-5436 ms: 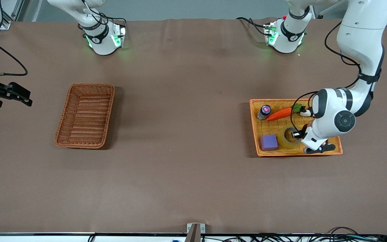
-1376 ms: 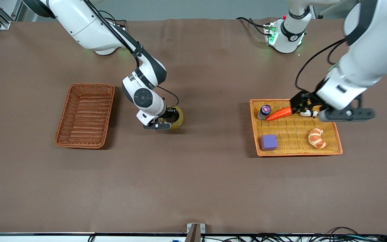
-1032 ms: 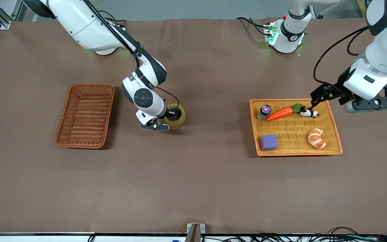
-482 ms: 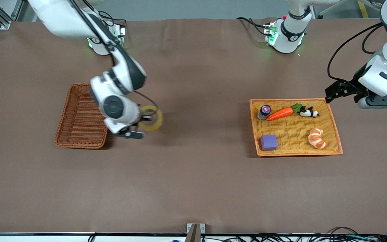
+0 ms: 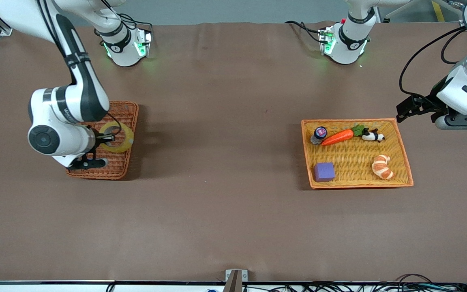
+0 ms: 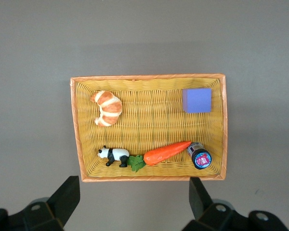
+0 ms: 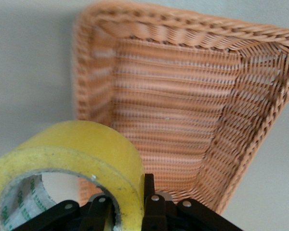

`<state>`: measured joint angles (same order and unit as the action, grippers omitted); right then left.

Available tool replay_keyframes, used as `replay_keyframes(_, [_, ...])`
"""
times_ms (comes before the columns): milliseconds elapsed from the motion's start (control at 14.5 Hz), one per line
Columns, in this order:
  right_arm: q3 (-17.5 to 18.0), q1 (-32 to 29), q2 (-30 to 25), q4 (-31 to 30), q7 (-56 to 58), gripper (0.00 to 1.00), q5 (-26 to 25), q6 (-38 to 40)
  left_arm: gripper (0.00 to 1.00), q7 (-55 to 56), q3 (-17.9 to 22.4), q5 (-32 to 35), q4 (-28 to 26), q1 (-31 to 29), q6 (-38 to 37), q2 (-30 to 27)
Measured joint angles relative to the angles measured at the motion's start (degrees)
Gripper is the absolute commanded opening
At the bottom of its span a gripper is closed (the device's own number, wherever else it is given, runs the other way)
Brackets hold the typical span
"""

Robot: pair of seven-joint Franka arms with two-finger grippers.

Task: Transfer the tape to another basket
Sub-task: 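Carry the tape into the basket with the right gripper while left withdraws, then release the tape in the basket and raise the right gripper away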

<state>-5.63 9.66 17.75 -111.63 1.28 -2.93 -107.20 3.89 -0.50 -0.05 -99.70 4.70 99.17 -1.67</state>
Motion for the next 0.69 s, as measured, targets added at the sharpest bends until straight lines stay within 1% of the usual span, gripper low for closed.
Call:
replay_keyframes(138, [-3.3, -0.1, 0.1, -4.5, 4.5, 0.01, 0.0, -5.3, 1.0, 0.2, -0.4, 0.0, -0.2, 0.0, 0.0, 0.0])
replay_keyframes(206, [-4.4, -0.2, 0.1, -7.0, 5.9, 0.01, 0.0, -8.5, 1.0, 0.9, -0.8, 0.0, -0.2, 0.0, 0.0, 0.0])
replay_keyframes(413, [-6.5, -0.5, 0.2, -13.7, 9.9, 0.02, -0.1, -17.9, 1.0, 5.1, -2.7, 0.0, -0.3, 0.0, 0.2, 0.0])
replay_keyframes(550, [-7.4, -0.9, 0.3, -15.5, 11.7, 0.06, -0.1, -20.6, 1.0, 6.2, -3.8, 0.0, -0.3, 0.1, 0.3, 0.1])
replay_keyframes(619, [-7.5, -1.0, 0.3, -15.7, 12.0, 0.3, -0.1, -21.0, 1.0, 6.3, -3.9, 0.0, -0.4, 0.1, 0.3, 0.1])
replay_keyframes(688, [-7.5, -1.0, 0.3, -15.7, 12.2, 0.74, -0.1, -21.0, 1.0, 6.3, -3.9, 0.0, -0.4, 0.0, 0.3, 0.1])
